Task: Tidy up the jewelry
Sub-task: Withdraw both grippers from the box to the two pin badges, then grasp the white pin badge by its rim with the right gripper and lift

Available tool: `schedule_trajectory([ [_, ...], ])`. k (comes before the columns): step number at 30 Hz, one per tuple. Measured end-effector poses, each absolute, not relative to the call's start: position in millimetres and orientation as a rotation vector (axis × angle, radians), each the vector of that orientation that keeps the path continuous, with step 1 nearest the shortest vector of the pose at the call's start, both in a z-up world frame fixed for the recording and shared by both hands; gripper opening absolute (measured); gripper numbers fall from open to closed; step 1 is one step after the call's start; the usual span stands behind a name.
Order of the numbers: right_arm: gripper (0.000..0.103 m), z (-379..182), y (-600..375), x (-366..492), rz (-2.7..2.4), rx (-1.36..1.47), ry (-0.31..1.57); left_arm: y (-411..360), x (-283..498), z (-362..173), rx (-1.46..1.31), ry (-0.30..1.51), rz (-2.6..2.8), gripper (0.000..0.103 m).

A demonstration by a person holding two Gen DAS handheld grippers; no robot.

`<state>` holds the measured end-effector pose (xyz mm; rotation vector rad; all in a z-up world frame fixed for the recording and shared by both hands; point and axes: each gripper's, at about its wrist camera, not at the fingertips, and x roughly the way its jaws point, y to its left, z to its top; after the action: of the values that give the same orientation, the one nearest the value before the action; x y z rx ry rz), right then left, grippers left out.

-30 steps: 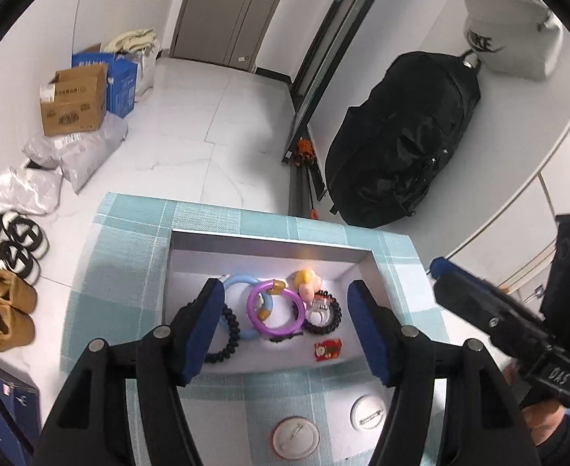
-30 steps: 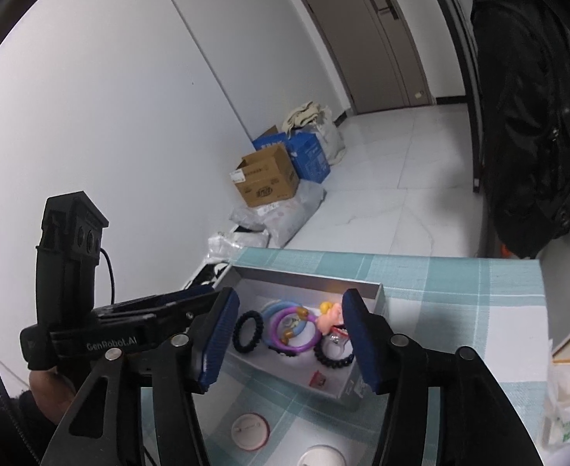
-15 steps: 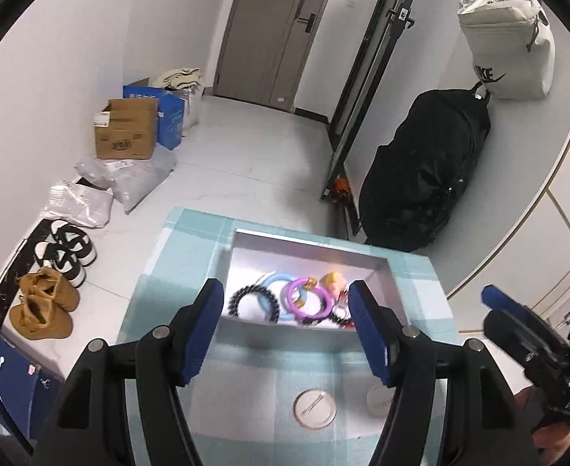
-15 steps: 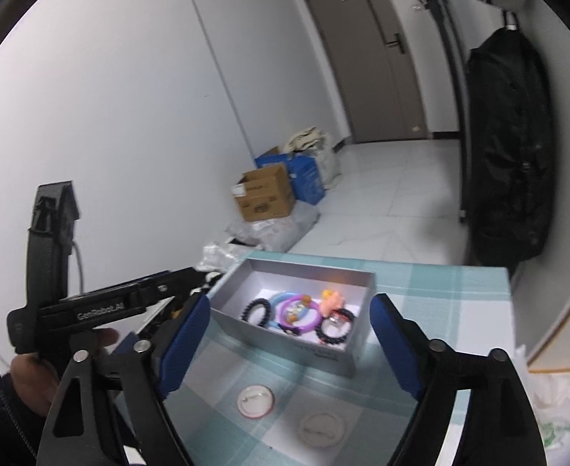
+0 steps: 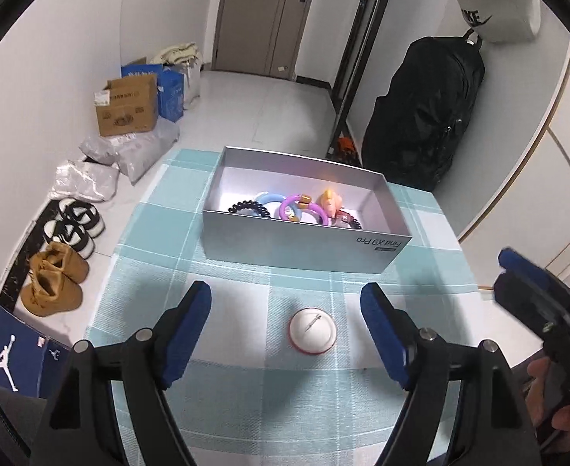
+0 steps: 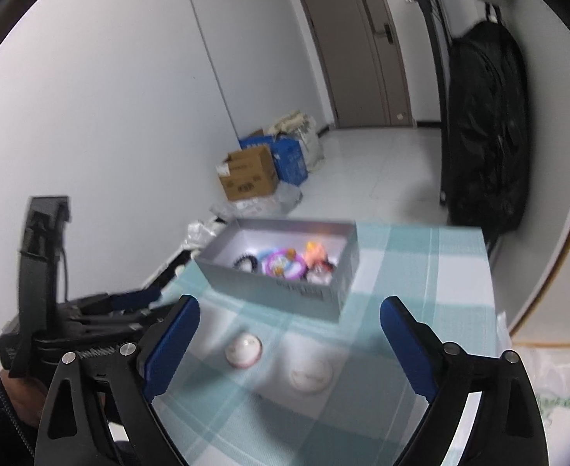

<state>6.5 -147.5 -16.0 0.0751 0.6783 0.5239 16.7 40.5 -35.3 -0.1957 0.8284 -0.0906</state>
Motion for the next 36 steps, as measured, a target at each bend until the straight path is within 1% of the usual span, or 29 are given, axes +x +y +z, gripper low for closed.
schedule_trajectory([
  [4, 0.095, -34, -148, 9, 0.476, 0.037, 0.758, 39, 14, -41, -0.17, 0.844, -0.088, 0.076],
  [13, 0.094, -65, -131, 9, 0.504, -0.049, 0.871, 37, 15, -60, -0.134, 0.9, -0.083, 0.076],
  [18, 0.092, -80, -126, 12, 0.492, -0.097, 0.912, 43, 16, -66, -0.187, 0.934, -0.092, 0.075],
  [21, 0.086, -83, -120, 12, 0.492, -0.135, 0.916, 42, 18, -69, -0.172, 0.943, -0.081, 0.075],
  [24, 0.085, -84, -117, 13, 0.486, -0.165, 0.904, 41, 19, -73, -0.169, 0.968, -0.081, 0.075],
  [26, 0.074, -87, -116, 16, 0.48, -0.168, 0.91, 40, 19, -74, -0.168, 0.977, -0.086, 0.075],
  [27, 0.064, -90, -115, 18, 0.48, -0.168, 0.919, 41, 18, -73, -0.172, 0.976, -0.088, 0.075],
  [28, 0.059, -92, -114, 20, 0.479, -0.172, 0.928, 42, 19, -73, -0.176, 0.974, -0.09, 0.075],
  [30, 0.058, -97, -112, 23, 0.466, -0.191, 0.938, 44, 19, -73, -0.181, 0.975, -0.088, 0.075],
  [31, 0.055, -98, -111, 24, 0.463, -0.197, 0.94, 45, 20, -74, -0.185, 0.981, -0.086, 0.075],
  [36, 0.055, -101, -101, 23, 0.448, -0.252, 0.921, 50, 24, -80, -0.217, 1.006, -0.076, 0.075],
])
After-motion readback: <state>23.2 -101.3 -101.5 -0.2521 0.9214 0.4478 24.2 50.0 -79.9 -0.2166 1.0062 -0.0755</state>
